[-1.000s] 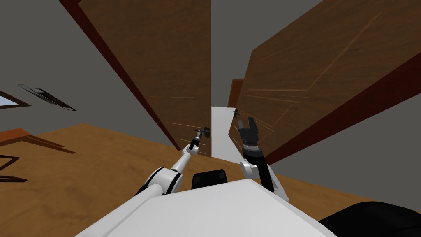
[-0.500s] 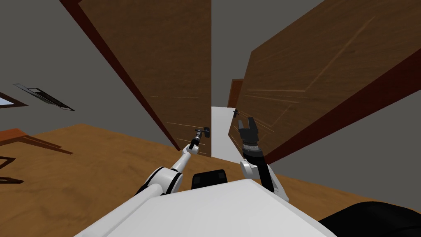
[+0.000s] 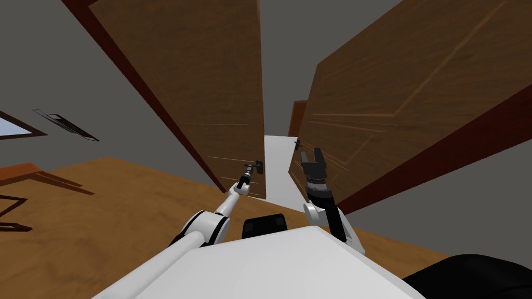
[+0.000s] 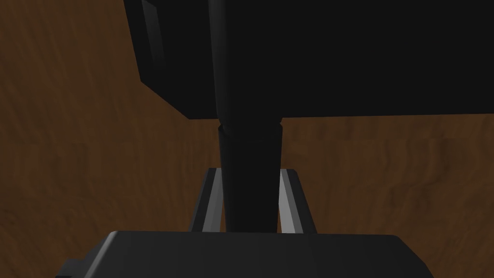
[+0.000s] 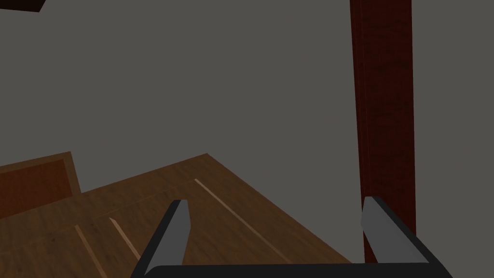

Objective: Push the door open

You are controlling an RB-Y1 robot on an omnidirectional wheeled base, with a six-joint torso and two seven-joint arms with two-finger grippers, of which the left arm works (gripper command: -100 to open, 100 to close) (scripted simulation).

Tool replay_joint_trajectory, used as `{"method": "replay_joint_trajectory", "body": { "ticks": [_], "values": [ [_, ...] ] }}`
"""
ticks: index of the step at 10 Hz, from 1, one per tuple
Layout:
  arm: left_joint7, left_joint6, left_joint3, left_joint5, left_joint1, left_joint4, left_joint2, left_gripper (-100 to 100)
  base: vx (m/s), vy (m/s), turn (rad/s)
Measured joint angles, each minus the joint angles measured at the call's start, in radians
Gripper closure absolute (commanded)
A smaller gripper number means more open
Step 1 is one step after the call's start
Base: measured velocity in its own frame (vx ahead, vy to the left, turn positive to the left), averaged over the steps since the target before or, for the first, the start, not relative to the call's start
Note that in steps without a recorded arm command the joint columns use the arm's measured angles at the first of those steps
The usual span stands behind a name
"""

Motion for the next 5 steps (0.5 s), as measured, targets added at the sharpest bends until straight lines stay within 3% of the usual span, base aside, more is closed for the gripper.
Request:
{"method": "replay_joint_trajectory", "body": {
  "ticks": [2,3,5],
  "values": [
    [-0.003,0.018,0.005,0.001,0.025,-0.044,0.011,100,0.173,-0.108,0.045],
    [-0.005,0.008,0.016,0.005,0.013,-0.017,0.014,100,0.170,-0.175,0.089],
    [-0.015,0.003,0.039,0.013,0.012,-0.011,0.026,100,0.160,-0.153,0.052]
  ]
}}
